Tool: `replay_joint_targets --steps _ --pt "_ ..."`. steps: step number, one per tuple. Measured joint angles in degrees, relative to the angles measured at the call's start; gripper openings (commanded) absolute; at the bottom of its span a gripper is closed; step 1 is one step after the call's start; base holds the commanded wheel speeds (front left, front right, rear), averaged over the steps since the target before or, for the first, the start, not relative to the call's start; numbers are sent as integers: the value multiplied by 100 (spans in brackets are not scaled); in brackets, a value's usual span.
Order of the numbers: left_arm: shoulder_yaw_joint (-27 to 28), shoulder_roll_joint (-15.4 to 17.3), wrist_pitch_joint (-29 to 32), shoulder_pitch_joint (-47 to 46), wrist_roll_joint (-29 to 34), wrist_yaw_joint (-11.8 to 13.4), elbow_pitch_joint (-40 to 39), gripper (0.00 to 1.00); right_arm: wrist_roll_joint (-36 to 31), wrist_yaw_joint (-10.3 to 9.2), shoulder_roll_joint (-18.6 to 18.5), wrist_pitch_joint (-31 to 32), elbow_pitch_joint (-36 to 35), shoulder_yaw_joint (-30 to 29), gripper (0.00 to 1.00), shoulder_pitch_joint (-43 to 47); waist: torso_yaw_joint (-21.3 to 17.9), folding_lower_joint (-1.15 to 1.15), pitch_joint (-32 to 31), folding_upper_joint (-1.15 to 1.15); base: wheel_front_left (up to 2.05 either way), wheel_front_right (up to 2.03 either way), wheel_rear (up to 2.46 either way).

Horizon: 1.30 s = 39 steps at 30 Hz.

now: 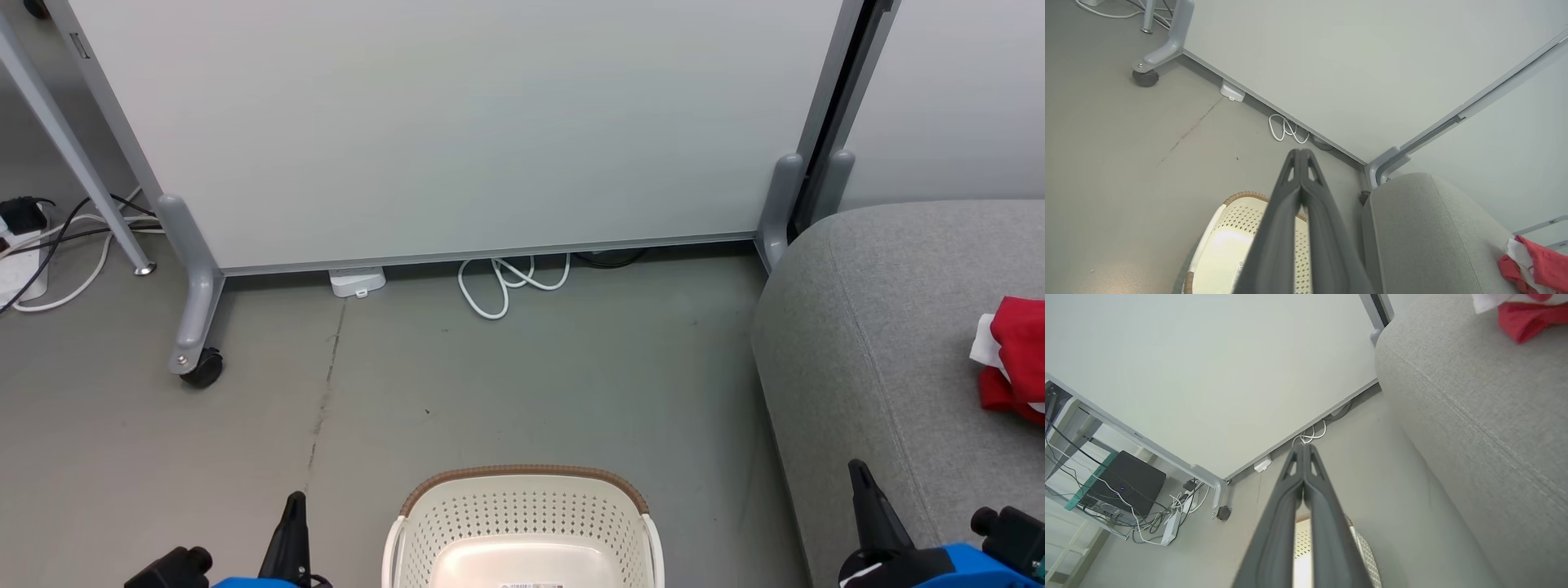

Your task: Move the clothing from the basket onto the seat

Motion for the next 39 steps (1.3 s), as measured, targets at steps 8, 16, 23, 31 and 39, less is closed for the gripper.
replay_joint_targets --steps 8,16,23,31,39 --pt "119 -14 162 -99 -604 0 -120 0 658 0 -2 101 -26 -4 0 -89 -32 0 12 0 0 0 0" --pt "266 -24 320 -213 -1228 1 -235 0 1345 0 -7 210 -54 -9 0 -180 -67 -1 26 0 0 0 0" --pt "364 -40 455 -259 -1668 0 -318 0 1850 0 -11 303 -74 -13 0 -283 -95 -1 37 0 0 0 0" --pt "476 -52 590 -337 -2196 1 -412 0 2419 0 -16 399 -91 -18 0 -341 -130 -1 51 0 0 0 0" --pt "592 -60 712 -431 -2627 1 -503 0 2915 -1 -23 467 -111 -23 0 -418 -162 -1 63 0 0 0 0"
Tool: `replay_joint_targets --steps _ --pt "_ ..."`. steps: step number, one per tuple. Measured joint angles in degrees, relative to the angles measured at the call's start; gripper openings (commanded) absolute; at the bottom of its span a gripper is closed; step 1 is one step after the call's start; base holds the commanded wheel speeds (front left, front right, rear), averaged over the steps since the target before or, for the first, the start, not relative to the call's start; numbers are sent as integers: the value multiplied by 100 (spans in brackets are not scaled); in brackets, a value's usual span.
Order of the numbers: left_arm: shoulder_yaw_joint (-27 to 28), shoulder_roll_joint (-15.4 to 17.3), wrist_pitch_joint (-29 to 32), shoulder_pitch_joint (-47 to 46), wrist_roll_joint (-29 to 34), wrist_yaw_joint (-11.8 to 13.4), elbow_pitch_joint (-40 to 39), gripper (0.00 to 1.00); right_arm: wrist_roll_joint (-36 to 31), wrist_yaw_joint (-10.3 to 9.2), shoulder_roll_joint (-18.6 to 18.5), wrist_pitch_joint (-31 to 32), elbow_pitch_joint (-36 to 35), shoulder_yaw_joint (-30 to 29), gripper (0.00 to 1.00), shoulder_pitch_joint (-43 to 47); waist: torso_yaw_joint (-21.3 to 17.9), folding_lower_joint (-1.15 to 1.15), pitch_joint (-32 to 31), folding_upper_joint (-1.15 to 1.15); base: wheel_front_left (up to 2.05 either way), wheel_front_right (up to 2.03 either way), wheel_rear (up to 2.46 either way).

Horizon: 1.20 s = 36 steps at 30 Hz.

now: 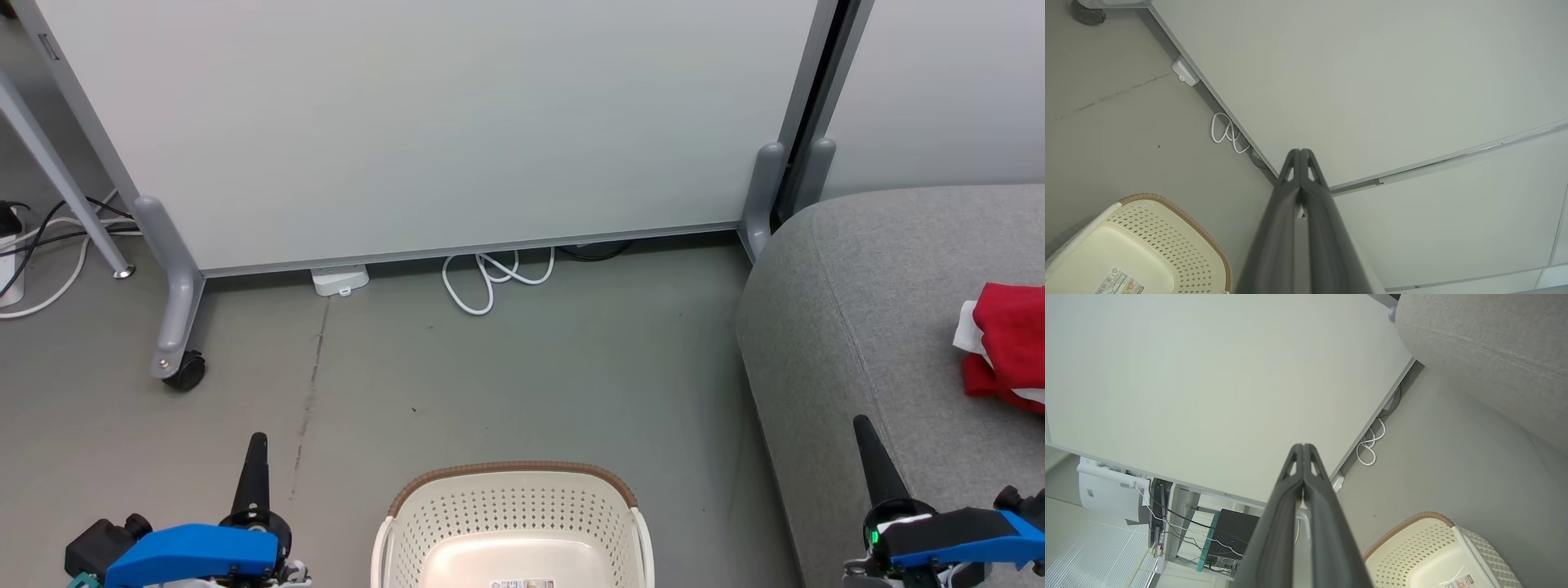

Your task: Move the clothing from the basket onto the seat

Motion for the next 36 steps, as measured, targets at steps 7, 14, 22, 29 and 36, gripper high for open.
replay_joint_targets --steps 7,14,22,29,36 --pt "64 -9 102 -26 -355 0 -59 0 398 0 -8 70 -14 -4 0 -49 -28 0 11 0 0 0 0" --pt "152 -21 204 -86 -687 0 -120 0 768 0 -14 134 -27 -9 0 -98 -56 -1 22 0 0 0 0" --pt "230 -29 299 -130 -1039 0 -196 0 1162 0 -19 191 -49 -13 0 -165 -87 -1 34 0 0 0 0" --pt "294 -36 397 -179 -1335 -1 -249 0 1494 0 -24 245 -66 -18 0 -215 -115 -1 45 0 0 0 0" --pt "376 -43 460 -238 -1608 0 -304 0 1806 0 -30 297 -78 -20 0 -240 -143 -1 56 0 0 0 0"
